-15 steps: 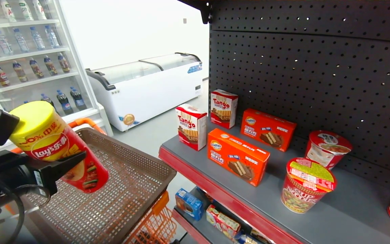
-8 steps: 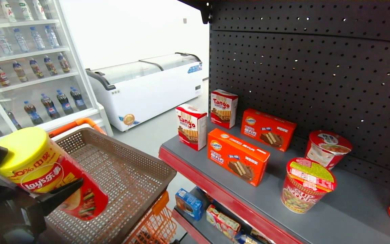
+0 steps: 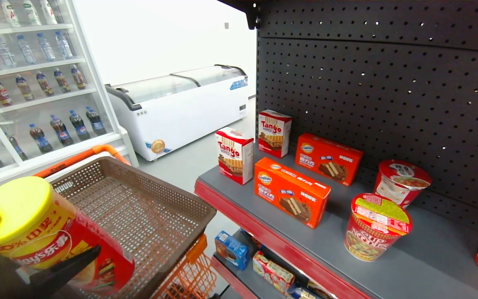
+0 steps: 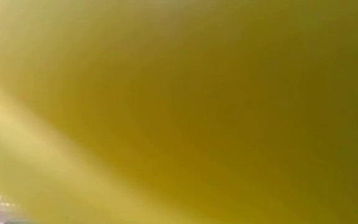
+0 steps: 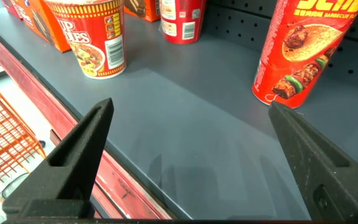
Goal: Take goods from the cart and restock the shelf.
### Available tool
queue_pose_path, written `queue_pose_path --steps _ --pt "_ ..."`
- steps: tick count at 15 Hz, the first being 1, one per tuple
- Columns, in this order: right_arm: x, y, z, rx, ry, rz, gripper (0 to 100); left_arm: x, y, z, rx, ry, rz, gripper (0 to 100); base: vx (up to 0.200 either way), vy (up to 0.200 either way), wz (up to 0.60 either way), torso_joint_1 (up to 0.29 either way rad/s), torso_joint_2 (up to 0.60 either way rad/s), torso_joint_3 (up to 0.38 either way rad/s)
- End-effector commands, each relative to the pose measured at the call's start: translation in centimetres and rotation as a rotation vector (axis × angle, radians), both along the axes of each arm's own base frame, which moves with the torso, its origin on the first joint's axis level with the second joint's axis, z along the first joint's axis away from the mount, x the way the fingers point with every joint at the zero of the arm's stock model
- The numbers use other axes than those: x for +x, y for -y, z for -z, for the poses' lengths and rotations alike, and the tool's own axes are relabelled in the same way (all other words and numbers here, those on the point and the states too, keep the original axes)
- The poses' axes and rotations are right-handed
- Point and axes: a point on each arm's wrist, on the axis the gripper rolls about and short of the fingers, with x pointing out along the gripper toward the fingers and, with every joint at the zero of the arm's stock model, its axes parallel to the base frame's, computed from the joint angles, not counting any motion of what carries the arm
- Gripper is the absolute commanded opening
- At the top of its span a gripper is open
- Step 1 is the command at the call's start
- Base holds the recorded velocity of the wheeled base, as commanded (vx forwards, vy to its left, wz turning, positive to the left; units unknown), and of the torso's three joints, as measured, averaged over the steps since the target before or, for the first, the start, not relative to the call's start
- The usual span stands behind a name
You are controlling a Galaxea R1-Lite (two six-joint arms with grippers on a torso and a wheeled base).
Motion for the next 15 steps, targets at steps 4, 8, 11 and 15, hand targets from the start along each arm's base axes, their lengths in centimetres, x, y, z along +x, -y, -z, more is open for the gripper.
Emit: queue_pose_path --steps 4,8,11,15 --pt "0.0 0.0 0.0 -0.001 0.0 0.0 100 -2.4 -0.2 0.1 -0.006 -0.007 0.02 0 0.0 0.0 -0.45 -0.002 0.0 0.002" --pt "0.0 0.0 0.0 -0.001 0.001 0.0 100 -2.5 -0.2 0.4 -0.004 -0.021 0.02 0 0.0 0.0 -0.6 0.006 0.0 0.004" --pt "0.0 0.0 0.0 -0.001 0.001 0.0 100 -2.7 -0.2 0.8 -0.004 -0.029 0.026 0 0.0 0.0 -0.6 0.001 0.0 0.006" --pt "0.0 0.0 0.0 -0.001 0.0 0.0 100 -4.2 0.3 0.1 -0.052 -0.052 0.215 0 0.0 0.0 -0.45 0.001 0.0 0.002"
